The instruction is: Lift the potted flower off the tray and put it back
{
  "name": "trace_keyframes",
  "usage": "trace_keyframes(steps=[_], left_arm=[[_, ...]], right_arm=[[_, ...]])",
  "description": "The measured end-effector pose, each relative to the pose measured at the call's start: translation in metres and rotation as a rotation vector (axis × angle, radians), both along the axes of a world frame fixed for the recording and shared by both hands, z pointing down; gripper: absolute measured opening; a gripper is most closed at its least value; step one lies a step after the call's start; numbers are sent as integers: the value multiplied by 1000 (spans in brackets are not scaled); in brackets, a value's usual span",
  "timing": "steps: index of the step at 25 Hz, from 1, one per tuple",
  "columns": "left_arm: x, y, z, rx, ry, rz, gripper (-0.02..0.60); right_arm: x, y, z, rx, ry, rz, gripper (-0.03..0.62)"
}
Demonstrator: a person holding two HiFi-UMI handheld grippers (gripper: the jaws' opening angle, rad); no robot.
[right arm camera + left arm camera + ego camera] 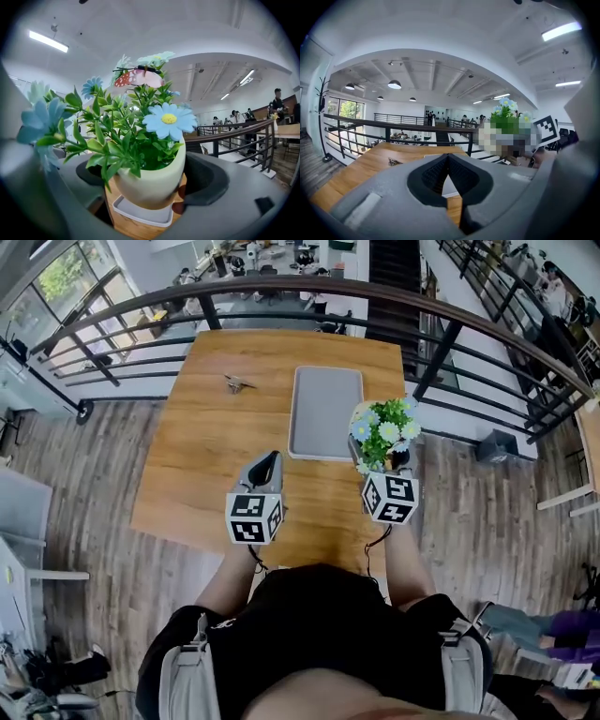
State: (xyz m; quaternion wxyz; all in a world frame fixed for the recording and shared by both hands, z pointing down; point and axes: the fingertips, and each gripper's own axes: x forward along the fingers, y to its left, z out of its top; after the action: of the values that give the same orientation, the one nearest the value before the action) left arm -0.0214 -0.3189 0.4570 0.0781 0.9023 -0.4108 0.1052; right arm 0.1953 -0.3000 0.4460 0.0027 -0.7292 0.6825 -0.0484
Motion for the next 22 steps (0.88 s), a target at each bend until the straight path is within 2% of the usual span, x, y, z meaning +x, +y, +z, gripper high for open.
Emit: trace_keyframes(steps=[7, 13, 22], left_arm=[[-40, 5, 12, -30, -22, -119, 12], [-70, 10, 28, -73, -50, -210, 12], [-98, 23, 60, -135, -82, -321, 12]], right_arm=[[2, -41, 47, -43, 5, -41, 479], [13, -82, 102, -134, -48, -37, 479], [23, -130, 189, -302, -51, -58, 479]])
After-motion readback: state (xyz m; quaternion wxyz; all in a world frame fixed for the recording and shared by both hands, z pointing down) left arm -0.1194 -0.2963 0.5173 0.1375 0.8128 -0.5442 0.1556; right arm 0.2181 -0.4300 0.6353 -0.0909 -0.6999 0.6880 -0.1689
